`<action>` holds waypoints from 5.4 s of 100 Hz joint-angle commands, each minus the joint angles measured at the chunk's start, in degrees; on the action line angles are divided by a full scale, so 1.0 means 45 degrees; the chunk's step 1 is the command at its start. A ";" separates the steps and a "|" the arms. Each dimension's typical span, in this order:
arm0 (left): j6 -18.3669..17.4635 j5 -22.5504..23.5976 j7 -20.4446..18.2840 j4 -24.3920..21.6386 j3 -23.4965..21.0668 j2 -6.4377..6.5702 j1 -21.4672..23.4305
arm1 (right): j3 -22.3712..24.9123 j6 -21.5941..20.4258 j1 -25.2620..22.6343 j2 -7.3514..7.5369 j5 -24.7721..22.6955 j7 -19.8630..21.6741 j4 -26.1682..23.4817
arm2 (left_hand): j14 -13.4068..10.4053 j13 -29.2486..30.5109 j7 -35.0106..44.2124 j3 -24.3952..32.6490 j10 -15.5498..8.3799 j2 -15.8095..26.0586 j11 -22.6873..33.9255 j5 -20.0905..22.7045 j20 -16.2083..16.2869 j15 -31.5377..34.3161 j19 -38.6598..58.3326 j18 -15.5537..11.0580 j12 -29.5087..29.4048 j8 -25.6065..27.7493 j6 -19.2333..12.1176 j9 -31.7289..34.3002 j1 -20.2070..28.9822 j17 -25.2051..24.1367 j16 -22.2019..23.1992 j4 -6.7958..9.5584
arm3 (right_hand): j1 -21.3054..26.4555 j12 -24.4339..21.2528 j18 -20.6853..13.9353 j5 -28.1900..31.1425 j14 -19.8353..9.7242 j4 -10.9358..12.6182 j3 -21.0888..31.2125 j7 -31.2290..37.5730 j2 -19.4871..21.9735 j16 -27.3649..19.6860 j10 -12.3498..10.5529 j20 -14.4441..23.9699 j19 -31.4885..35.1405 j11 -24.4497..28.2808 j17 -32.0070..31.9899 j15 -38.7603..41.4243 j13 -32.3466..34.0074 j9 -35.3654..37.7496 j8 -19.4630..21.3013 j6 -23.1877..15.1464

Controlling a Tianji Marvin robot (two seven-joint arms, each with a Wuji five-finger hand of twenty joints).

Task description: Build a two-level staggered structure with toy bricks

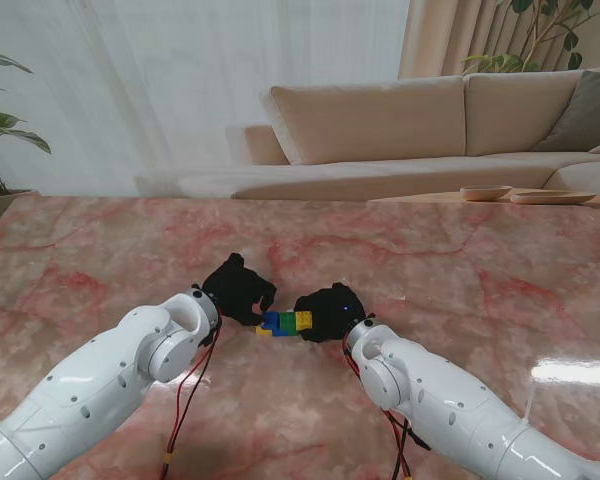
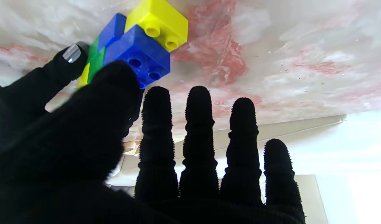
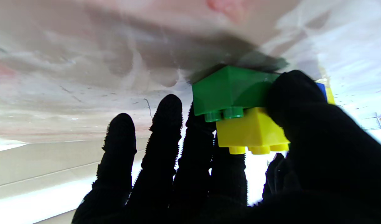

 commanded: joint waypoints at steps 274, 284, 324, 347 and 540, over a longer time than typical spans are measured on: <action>0.0273 -0.1595 0.0425 0.3421 0.4364 -0.0470 -0.2662 | -0.0006 -0.0050 -0.0280 0.0078 -0.0097 0.0295 -0.0036 | -0.0126 0.1667 0.0598 0.0216 -0.0276 -0.0091 -0.1424 0.3176 -0.0263 0.1637 0.1453 0.0115 0.0767 -0.2731 -0.0543 0.3818 0.0961 0.0233 0.0690 -0.0424 | 0.0358 0.0272 -0.0074 0.0199 -0.0290 -0.0491 0.1441 0.0836 -0.0049 0.0117 -0.0202 0.0329 0.0000 -0.0530 -0.0173 0.0151 0.0183 0.0647 -0.0814 -0.1033; 0.0293 -0.1615 0.0617 0.3349 0.4060 -0.0493 -0.2436 | -0.0004 -0.0043 -0.0280 0.0073 -0.0104 0.0272 -0.0027 | -0.0221 0.1321 0.0522 0.0213 -0.0378 0.0165 -0.1530 0.2636 -0.0282 0.1462 0.1352 -0.0026 0.0973 -0.2554 -0.0615 0.3364 0.0959 0.0096 0.0679 -0.0361 | 0.0367 0.0266 -0.0076 0.0189 -0.0289 -0.0485 0.1432 0.0822 -0.0057 0.0112 -0.0208 0.0328 -0.0009 -0.0529 -0.0183 0.0130 0.0157 0.0633 -0.0806 -0.1000; 0.0132 -0.1598 0.1006 0.2293 0.2367 -0.0503 -0.1390 | -0.0013 -0.0033 -0.0282 0.0070 -0.0123 0.0240 -0.0047 | -0.0280 -0.0490 -0.1136 0.0045 -0.0282 -0.0140 -0.0338 0.0367 -0.0430 0.0396 0.0343 -0.0338 -0.1084 -0.1185 0.0306 -0.0140 0.0495 -0.0725 0.0077 -0.0495 | 0.0365 0.0213 -0.0069 0.0169 -0.0296 -0.0476 0.1352 0.0765 -0.0017 0.0111 -0.0201 0.0332 -0.0019 -0.0553 -0.0184 0.0107 0.0142 0.0572 -0.0791 -0.0985; 0.0120 -0.1551 0.0788 0.1269 0.1267 -0.0409 -0.0622 | 0.0051 -0.0042 -0.0326 0.0131 -0.0157 0.0429 -0.0171 | -0.0218 -0.2156 -0.4056 0.1352 0.0091 0.1264 -0.1087 -0.1154 -0.1122 -0.0324 -0.1850 -0.0551 -0.2232 -0.0696 0.2007 -0.2860 -0.1201 -0.0748 -0.0443 0.0743 | 0.0294 -0.0384 -0.0037 0.0160 -0.0207 -0.0389 0.1107 0.0444 0.0138 -0.0009 -0.0091 0.0254 -0.0200 -0.0967 -0.0302 -0.0180 -0.0050 0.0343 -0.0876 -0.0760; -0.3202 -0.5458 -0.0072 -0.2948 -0.5752 -0.0362 0.5753 | 0.9295 -0.3117 -0.8088 0.1077 0.0886 0.4390 -0.8775 | -0.1332 -0.5703 -1.0717 -1.0087 0.0799 0.7493 -0.4279 -0.3546 -0.6440 -0.4316 -0.4310 -0.2467 -0.6171 -0.3913 0.4110 -0.7999 -0.2904 -0.0065 -0.6310 0.3197 | -0.8215 -1.0194 -0.0756 -0.3882 0.1467 0.3238 -0.3353 -0.8253 0.7035 -0.7627 0.3110 -0.7821 -0.9364 -0.7899 -0.1356 -1.1003 -0.3460 -0.4953 -0.4044 0.3906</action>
